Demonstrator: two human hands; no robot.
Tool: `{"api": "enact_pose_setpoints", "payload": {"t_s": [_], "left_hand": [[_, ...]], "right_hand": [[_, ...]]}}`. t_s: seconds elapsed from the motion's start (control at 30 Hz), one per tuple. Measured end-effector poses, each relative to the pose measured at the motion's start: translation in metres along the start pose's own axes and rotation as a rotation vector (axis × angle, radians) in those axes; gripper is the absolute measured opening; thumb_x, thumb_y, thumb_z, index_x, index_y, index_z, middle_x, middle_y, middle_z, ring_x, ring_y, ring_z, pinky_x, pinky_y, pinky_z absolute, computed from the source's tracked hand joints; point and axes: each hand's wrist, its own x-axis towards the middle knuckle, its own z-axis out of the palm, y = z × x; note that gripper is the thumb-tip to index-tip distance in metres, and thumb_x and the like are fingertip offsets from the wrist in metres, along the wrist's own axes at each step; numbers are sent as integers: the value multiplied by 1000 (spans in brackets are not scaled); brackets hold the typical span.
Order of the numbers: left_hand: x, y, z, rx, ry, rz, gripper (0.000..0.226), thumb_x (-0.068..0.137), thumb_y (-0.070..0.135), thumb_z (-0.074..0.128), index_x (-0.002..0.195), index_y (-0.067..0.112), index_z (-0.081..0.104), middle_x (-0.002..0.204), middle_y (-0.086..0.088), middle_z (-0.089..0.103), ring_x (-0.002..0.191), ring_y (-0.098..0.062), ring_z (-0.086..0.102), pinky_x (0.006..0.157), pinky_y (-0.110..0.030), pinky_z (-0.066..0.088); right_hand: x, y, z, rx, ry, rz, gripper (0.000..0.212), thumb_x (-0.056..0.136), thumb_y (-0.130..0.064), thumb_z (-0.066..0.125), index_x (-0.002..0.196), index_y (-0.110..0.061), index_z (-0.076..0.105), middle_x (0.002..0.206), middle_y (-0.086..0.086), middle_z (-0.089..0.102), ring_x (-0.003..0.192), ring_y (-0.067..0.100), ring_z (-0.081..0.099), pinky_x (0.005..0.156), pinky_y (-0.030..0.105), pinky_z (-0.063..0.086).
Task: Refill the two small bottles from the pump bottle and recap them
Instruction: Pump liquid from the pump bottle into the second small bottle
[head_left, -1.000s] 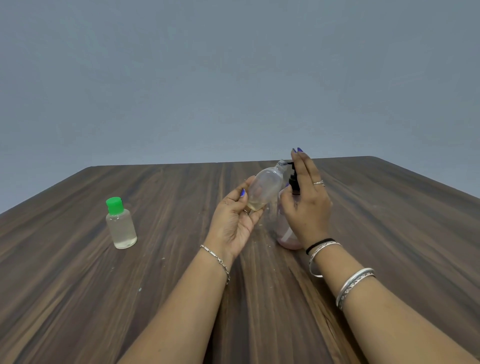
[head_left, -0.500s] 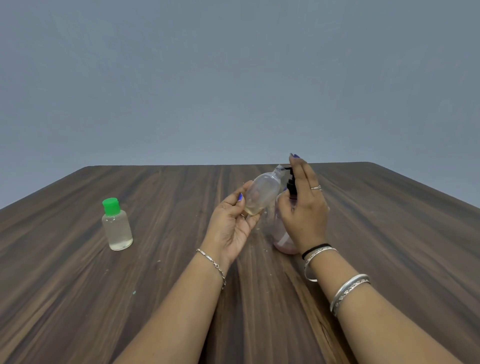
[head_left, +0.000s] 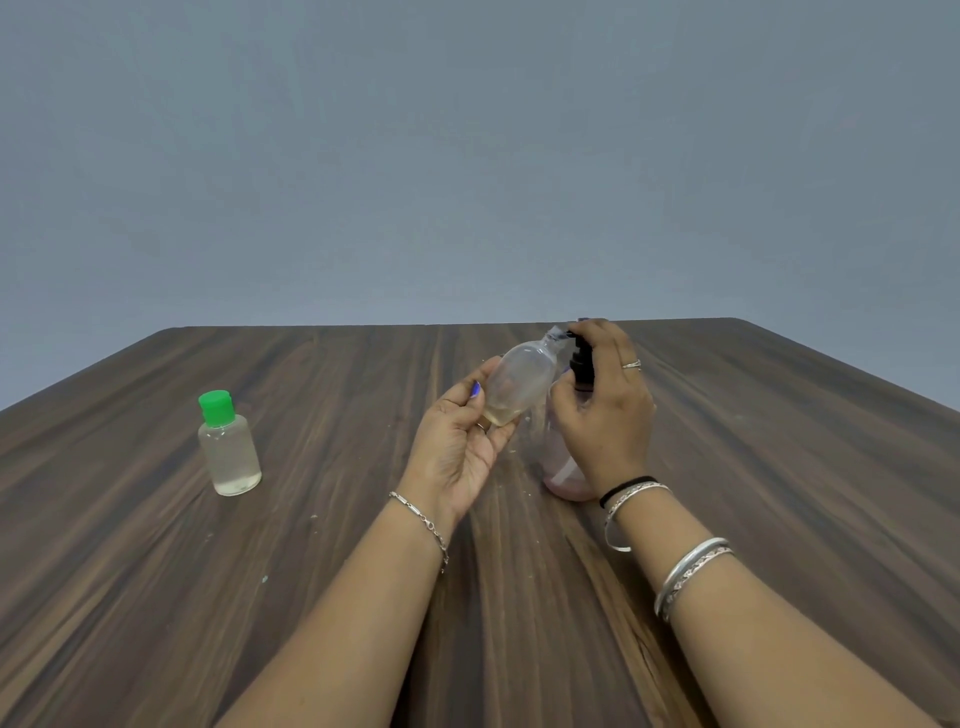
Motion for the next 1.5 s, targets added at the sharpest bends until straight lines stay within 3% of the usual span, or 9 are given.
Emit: {"api": "enact_pose_setpoints", "payload": {"t_s": [0.2, 0.53, 0.77, 1.03, 1.17, 1.37, 1.5], "left_hand": [[1, 0, 0, 7, -17, -1, 29, 96, 0, 33, 108, 6, 59, 99, -5, 71, 88, -14, 69, 80, -29, 55], [0, 1, 1, 4, -1, 8, 29, 97, 0, 32, 102, 5, 61, 98, -7, 70, 84, -14, 70, 75, -28, 58], [1, 1, 0, 13, -24, 7, 28, 97, 2, 34, 107, 6, 59, 101, -6, 70, 89, -14, 69, 78, -28, 57], [2, 0, 1, 33, -30, 20, 27, 97, 3, 35, 106, 7, 60, 97, -4, 71, 88, -13, 69, 83, -29, 53], [3, 1, 1, 39, -28, 31, 27, 97, 4, 35, 105, 8, 60, 95, -3, 73, 89, -13, 69, 84, -30, 53], [2, 4, 2, 53, -12, 73, 26, 97, 3, 36, 107, 7, 60, 98, -3, 71, 88, -12, 69, 85, -30, 52], [1, 4, 3, 59, 10, 84, 26, 97, 3, 36, 107, 6, 60, 104, -6, 68, 91, -14, 68, 84, -30, 54]], "right_hand": [[-3, 1, 2, -61, -39, -2, 58, 77, -21, 45, 136, -18, 46, 138, 1, 50, 115, 8, 46, 71, 23, 44], [2, -1, 0, 31, -11, 27, 37, 72, -18, 50, 108, -14, 56, 110, 4, 57, 90, 6, 49, 60, 22, 44], [-3, 2, 2, 20, -35, 28, 56, 77, -21, 43, 133, -17, 49, 137, 2, 50, 118, 9, 45, 74, 25, 46], [-2, 3, -1, 60, -120, 103, 69, 76, -29, 44, 144, -20, 32, 149, -3, 37, 127, 8, 39, 84, 29, 44], [1, 3, -8, 51, -246, 117, 82, 74, -29, 55, 148, -28, 19, 153, -11, 24, 133, 11, 36, 86, 36, 49], [4, 3, -15, -81, -373, 60, 106, 70, -32, 71, 147, -36, -2, 155, -20, 4, 134, 5, 24, 69, 23, 42], [1, 0, -10, -79, -332, 81, 90, 71, -27, 68, 138, -37, 10, 150, -19, 17, 119, 10, 48, 52, 13, 29]]}}
